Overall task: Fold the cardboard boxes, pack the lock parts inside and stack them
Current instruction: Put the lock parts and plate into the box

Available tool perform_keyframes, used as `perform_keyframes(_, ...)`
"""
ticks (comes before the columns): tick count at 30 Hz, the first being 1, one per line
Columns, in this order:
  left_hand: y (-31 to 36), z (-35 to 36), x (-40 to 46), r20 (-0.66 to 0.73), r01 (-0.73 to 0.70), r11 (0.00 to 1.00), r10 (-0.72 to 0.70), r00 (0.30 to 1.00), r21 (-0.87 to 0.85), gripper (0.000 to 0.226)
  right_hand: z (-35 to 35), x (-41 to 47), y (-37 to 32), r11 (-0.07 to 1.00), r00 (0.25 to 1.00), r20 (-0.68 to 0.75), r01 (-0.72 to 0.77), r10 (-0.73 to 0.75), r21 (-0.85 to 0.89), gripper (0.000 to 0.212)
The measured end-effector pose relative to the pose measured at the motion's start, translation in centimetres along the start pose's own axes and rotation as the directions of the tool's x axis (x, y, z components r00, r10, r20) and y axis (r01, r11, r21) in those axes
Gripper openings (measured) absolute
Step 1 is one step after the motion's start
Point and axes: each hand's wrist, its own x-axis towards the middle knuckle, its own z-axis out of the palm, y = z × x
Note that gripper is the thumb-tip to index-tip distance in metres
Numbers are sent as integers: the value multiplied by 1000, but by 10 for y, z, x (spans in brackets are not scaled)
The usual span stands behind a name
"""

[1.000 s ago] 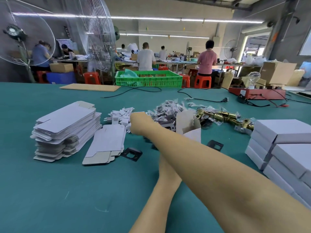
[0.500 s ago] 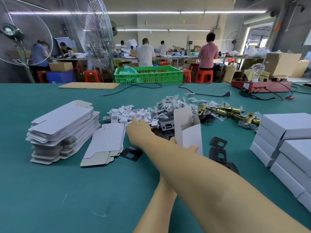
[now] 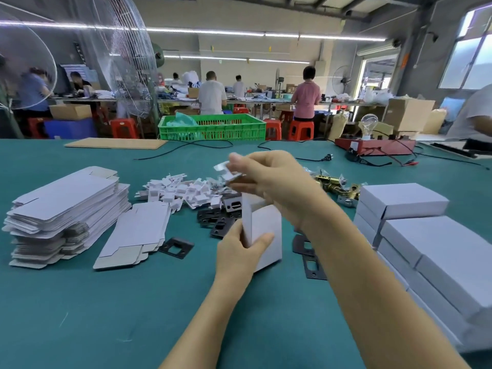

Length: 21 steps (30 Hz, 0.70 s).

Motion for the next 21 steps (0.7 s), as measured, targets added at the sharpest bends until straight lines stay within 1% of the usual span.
perform_keyframes(2, 1, 1, -1, 3, 16, 999, -15, 1000, -35, 23, -29, -11, -1, 998, 990, -134, 26, -34, -58, 14)
perform_keyframes(4, 2, 1, -2, 9, 28, 998, -27, 1000, -58, 21, -53, -20, 4, 986, 970, -230, 39, -76, -165, 7)
perform_keyframes(5, 4, 2, -3, 15, 30, 997, -29, 999, -67, 21, -63, -23, 7, 979, 961, -262, 37, -89, -199, 10)
perform_keyframes(7, 7, 4, -4, 36, 26, 996, -23, 999, -81, 26, -77, -26, 13, 968, 952, -294, 15, -91, -252, 24)
perform_keyframes(9, 10, 5, -5, 50, 33, 996, -29, 998, -78, 33, -82, -26, 16, 938, 951, -280, 25, -129, -347, 29)
perform_keyframes(12, 8, 4, -3, 69, 38, 997, -33, 997, -70, 34, -78, -21, 20, 868, 956, -183, 114, -227, -484, 19)
perform_keyframes(15, 7, 5, -2, 69, 34, 997, -29, 997, -73, 34, -68, -17, 29, 762, 941, -125, 173, -316, -624, 13)
perform_keyframes(18, 7, 4, -2, 76, 31, 996, -25, 997, -81, 36, -58, -15, 36, 700, 912, -78, 252, -403, -669, 15)
perform_keyframes(21, 5, 3, 0, 90, 39, 995, -31, 995, -88, 40, -53, -14, 41, 663, 910, 3, 305, -415, -683, 12)
